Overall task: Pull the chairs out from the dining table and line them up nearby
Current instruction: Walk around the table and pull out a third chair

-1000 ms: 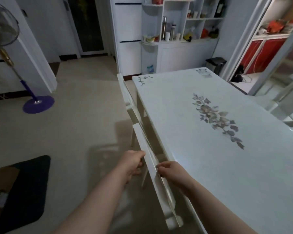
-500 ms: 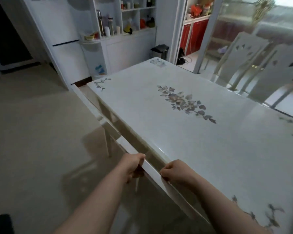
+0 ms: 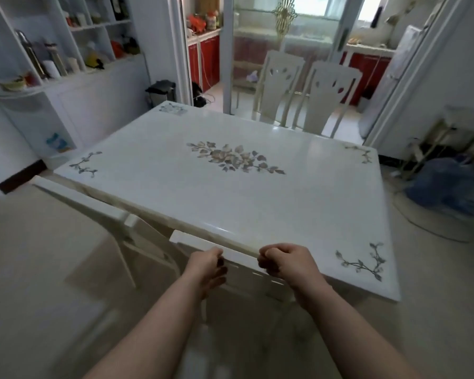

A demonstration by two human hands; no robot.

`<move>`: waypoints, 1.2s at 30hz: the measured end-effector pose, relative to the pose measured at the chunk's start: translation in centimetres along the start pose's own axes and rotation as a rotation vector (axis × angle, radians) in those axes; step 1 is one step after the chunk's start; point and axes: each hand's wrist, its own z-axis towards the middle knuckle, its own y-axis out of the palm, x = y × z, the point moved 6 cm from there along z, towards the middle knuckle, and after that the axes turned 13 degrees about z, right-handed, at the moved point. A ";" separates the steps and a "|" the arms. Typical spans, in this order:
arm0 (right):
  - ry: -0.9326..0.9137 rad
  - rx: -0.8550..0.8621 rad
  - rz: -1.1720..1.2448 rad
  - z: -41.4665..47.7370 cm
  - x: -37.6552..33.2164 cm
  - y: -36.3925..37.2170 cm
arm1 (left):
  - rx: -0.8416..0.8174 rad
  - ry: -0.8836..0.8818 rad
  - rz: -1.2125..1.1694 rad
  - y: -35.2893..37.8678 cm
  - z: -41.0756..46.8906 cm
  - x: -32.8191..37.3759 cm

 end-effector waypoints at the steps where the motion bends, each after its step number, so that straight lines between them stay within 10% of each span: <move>1: 0.016 0.006 0.022 -0.4 0.2 0.0 | -0.002 0.007 0.003 0.3 0.0 0.0; 24: 0.655 0.332 0.589 0.7 10.8 -0.1 | -0.052 -0.082 -0.207 -5.1 4.5 1.9; 36: 0.375 0.692 1.082 3.8 9.0 2.7 | -0.330 -0.344 -0.322 -6.7 9.3 2.3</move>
